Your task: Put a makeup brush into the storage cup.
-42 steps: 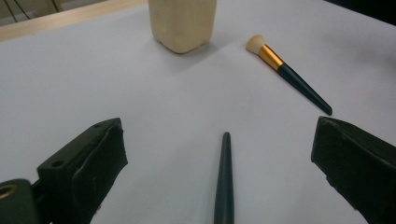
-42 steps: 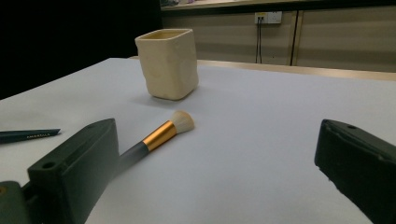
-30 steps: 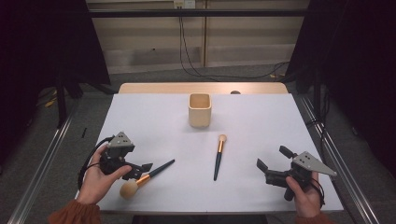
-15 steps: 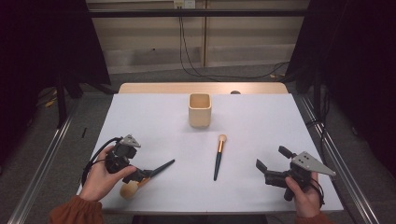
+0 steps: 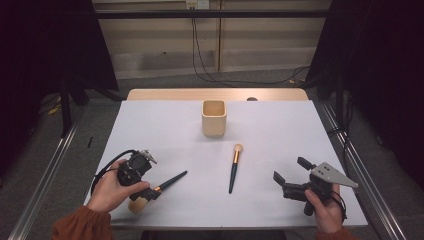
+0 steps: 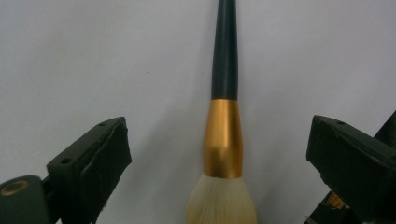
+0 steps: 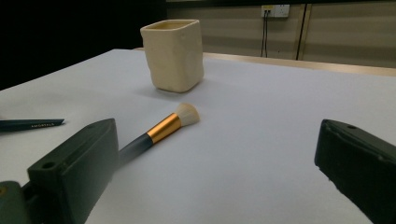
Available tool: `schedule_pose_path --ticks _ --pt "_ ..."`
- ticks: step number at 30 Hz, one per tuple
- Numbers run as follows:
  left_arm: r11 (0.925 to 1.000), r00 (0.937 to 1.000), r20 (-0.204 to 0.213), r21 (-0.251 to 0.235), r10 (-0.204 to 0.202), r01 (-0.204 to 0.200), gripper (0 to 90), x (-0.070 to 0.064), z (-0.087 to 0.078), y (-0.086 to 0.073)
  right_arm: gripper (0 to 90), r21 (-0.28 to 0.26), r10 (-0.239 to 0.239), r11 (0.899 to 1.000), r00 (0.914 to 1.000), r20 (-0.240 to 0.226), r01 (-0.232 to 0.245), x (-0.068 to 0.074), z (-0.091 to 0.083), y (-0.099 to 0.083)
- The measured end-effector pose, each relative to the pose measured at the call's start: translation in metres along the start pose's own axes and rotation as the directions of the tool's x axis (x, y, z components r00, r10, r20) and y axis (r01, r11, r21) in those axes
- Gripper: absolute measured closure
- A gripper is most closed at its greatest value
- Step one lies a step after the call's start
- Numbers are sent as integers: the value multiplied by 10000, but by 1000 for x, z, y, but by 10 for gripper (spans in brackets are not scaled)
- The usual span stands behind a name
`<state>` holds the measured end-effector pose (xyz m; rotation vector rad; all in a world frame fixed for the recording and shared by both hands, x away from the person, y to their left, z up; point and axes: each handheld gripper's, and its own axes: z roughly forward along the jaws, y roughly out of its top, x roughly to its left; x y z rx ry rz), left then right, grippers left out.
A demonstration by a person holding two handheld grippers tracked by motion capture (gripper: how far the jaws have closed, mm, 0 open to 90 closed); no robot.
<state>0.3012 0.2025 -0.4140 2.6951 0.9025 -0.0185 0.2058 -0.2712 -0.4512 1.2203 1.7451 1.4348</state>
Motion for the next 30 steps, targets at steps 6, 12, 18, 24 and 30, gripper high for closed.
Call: schedule_pose_path --ticks 6,12,18,24,30 --pt "9978 9999 -91 652 103 -97 53 2 9 2 0 22 3 10000 10000 -2 -3 1 0 0" --pt "9931 9995 48 1131 313 -317 55 2 17 5 0 171 54 9998 10000 -16 -54 1 2 0" --pt "9893 9991 -185 1412 388 -358 65 0 20 7 0 230 -49 9997 10000 -54 50 1 2 -1" --pt "9850 9993 -63 1689 365 -350 184 -1 22 7 0 221 -32 9997 10000 -67 34 2 3 -1" --pt "9819 9993 115 1856 366 -381 314 -1 27 9 0 275 -36 9996 9999 -98 38 3 3 -1"
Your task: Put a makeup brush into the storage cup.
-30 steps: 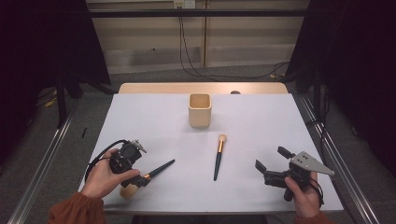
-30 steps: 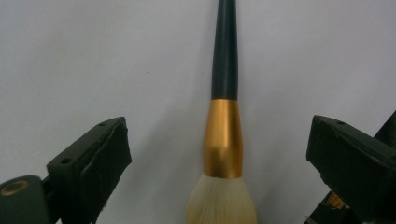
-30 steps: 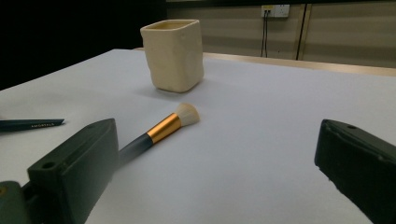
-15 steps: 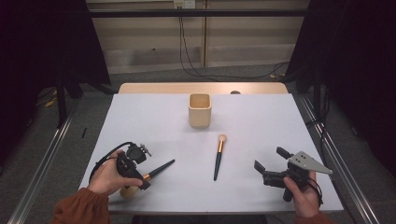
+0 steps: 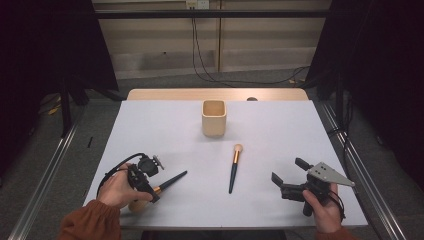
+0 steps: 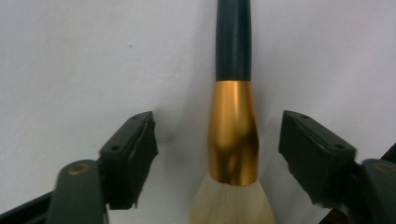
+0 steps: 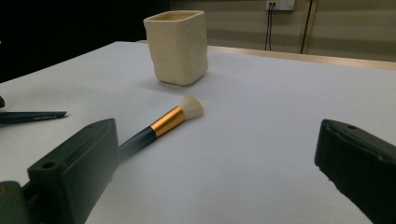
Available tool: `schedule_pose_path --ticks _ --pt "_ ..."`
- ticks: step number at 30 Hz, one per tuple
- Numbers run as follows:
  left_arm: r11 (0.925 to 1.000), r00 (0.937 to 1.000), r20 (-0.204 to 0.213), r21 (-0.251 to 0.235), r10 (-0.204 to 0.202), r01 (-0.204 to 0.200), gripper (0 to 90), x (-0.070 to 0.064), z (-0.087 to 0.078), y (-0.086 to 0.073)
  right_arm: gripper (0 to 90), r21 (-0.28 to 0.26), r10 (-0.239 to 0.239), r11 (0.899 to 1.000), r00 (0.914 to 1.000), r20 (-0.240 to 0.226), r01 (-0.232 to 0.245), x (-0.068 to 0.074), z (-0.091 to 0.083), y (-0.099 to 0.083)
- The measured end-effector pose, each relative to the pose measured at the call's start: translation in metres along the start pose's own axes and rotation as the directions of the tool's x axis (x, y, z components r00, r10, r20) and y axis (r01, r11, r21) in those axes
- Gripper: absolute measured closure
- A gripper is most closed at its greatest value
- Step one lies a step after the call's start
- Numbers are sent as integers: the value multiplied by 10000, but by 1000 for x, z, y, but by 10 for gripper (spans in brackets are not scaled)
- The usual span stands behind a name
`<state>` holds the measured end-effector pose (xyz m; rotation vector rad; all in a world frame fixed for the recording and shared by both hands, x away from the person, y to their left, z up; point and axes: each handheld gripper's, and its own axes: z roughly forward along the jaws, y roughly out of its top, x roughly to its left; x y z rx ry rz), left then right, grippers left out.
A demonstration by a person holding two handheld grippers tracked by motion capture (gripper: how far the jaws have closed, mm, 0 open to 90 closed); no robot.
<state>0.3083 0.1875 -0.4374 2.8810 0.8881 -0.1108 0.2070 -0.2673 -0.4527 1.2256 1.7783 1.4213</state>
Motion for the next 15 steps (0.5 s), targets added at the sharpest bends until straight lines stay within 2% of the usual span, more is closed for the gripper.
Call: schedule_pose_path --ticks 1,10,15 --pt "9999 9999 19 93 128 -128 321 0 1 1 0 10 -8 10000 10000 2 8 0 0 0" --pt "9996 9996 -213 183 206 -202 434 0 4 1 0 13 -64 10000 10000 -42 64 0 0 0" --pt "9980 9983 -439 516 394 -371 475 -2 5 3 0 23 -82 10000 10000 -41 82 0 0 0"
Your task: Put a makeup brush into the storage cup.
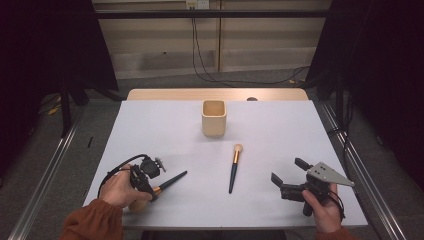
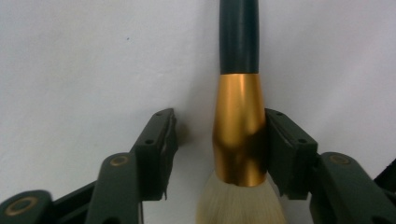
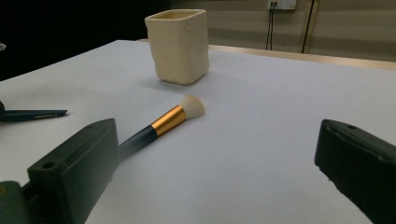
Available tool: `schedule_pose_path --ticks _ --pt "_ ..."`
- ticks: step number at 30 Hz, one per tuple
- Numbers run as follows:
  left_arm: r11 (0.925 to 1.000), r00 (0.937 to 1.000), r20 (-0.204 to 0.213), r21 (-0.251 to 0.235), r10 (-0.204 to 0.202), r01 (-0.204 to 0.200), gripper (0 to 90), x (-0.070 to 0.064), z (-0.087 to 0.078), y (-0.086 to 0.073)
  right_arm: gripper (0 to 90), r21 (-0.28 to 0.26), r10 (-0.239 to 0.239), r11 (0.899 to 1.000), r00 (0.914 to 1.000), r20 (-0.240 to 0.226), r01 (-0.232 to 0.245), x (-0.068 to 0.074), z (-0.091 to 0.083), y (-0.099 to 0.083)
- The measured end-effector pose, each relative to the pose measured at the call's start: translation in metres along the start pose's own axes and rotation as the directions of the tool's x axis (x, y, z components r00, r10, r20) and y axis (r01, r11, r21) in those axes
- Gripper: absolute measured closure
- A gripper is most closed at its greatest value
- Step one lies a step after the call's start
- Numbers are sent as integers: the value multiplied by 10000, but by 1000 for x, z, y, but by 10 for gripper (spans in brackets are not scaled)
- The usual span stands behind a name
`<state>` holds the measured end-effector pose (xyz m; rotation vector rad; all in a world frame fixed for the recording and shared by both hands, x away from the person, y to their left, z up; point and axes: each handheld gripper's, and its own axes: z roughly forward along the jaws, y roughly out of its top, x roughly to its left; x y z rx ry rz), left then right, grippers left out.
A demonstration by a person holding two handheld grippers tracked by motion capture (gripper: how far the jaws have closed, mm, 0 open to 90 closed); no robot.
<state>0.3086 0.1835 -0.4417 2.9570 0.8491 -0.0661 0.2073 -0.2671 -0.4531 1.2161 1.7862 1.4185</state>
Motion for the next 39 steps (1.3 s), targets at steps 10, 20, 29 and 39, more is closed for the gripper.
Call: schedule_pose_path --ticks 10,20,29,39 --pt "9995 9997 -84 215 -229 231 663 -2 -1 0 0 17 -19 10000 10000 3 19 0 0 0" --pt "9976 9977 163 -199 -663 666 669 1 -3 -5 0 26 -15 10000 10000 -11 15 0 1 0" --pt "9925 9928 727 -710 -947 999 670 7 -10 -10 0 32 -31 10000 10000 -18 31 0 1 0" --pt "9674 9838 1146 -1975 -1380 1586 669 13 -21 -16 0 13 -51 10000 10000 -26 51 0 1 0"
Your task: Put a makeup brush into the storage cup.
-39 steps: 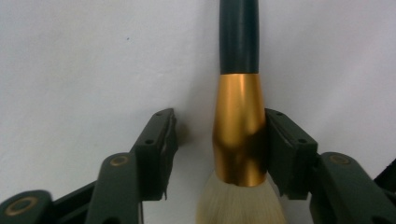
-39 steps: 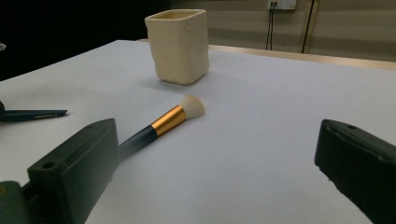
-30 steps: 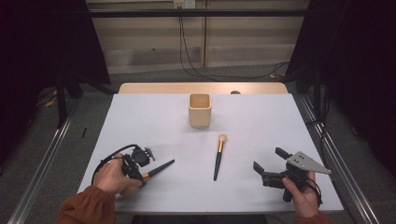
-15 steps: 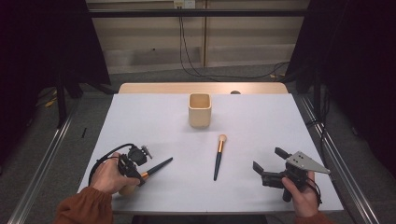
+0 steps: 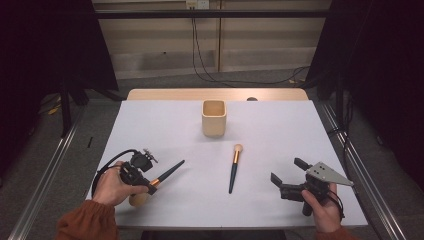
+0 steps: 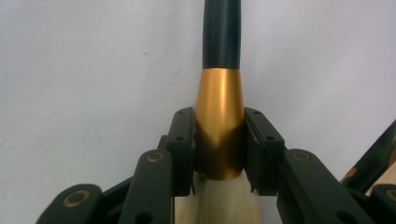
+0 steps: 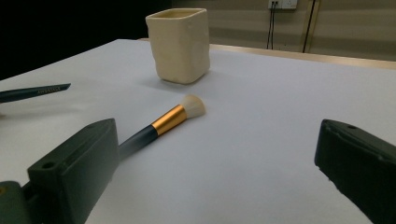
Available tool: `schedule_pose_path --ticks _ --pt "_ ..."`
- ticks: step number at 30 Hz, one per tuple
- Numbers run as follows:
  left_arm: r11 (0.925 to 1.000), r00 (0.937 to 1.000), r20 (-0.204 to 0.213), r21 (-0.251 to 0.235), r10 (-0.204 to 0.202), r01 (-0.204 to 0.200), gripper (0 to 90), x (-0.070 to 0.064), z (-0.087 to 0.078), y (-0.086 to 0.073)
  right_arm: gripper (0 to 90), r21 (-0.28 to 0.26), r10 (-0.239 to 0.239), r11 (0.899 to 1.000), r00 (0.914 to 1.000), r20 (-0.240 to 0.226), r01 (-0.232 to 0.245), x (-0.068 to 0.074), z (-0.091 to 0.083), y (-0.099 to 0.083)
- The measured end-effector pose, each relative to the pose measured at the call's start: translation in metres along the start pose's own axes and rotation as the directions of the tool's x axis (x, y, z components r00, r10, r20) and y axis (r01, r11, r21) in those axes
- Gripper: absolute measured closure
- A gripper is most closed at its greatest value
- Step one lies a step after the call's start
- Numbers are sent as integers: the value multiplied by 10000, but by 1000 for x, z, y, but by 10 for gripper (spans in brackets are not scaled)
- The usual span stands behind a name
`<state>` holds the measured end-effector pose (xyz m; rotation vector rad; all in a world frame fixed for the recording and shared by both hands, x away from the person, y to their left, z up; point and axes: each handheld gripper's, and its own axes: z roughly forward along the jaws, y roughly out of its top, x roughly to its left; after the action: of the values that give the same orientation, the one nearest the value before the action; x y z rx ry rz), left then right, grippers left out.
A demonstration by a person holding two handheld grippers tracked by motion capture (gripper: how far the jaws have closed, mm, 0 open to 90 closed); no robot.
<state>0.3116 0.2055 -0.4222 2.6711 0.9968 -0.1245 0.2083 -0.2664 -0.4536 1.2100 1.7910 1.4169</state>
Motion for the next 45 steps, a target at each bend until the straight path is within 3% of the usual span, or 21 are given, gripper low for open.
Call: schedule_pose_path --ticks 3,9,13,18,20,26,28,31,33,34,36,41,45 --pt "9982 9999 8 -572 -153 153 670 1 -4 -2 0 -2 12 10000 10000 4 -12 0 0 0" --pt "9868 9987 127 -1535 -499 513 670 3 -10 -5 0 -6 14 10000 10000 -2 -14 0 0 0" --pt "9823 9996 25 -1855 -274 274 670 2 -12 -6 0 -1 26 10000 10000 12 -26 0 0 0" --pt "9644 9996 47 -2630 -276 279 669 2 -16 -8 0 -7 31 10000 10000 8 -31 0 0 0" --pt "9457 9999 -91 -3249 -57 25 670 1 -20 -11 0 -27 30 10000 10000 7 -30 0 0 0" --pt "9033 9998 159 -4286 -112 169 669 1 -26 -15 0 -72 68 10000 10000 -37 -68 0 0 0" --pt "8934 9998 87 -4489 -152 174 669 1 -26 -16 0 -78 86 9999 10000 -49 -86 0 0 0" --pt "8726 9993 161 -4869 -341 376 669 3 -28 -18 0 -85 86 9999 10000 -36 -87 0 -1 0" --pt "8549 9988 251 -5164 -416 486 669 4 -29 -19 0 -62 89 9999 10000 -30 -89 0 -1 0" --pt "8414 9988 257 -5383 -409 483 669 4 -29 -20 0 -77 79 9999 10000 -21 -79 0 -1 0" --pt "8245 9989 253 -5638 -403 475 669 4 -31 -22 0 -98 103 9999 9999 -37 -103 0 -1 0" --pt "7674 9997 176 -6406 -192 261 669 3 -35 -25 0 -110 107 9999 9999 -26 -107 0 -1 1" --pt "7414 9996 277 -6707 -36 213 669 3 -36 -26 0 -144 91 9999 10000 -36 -92 0 -1 1"
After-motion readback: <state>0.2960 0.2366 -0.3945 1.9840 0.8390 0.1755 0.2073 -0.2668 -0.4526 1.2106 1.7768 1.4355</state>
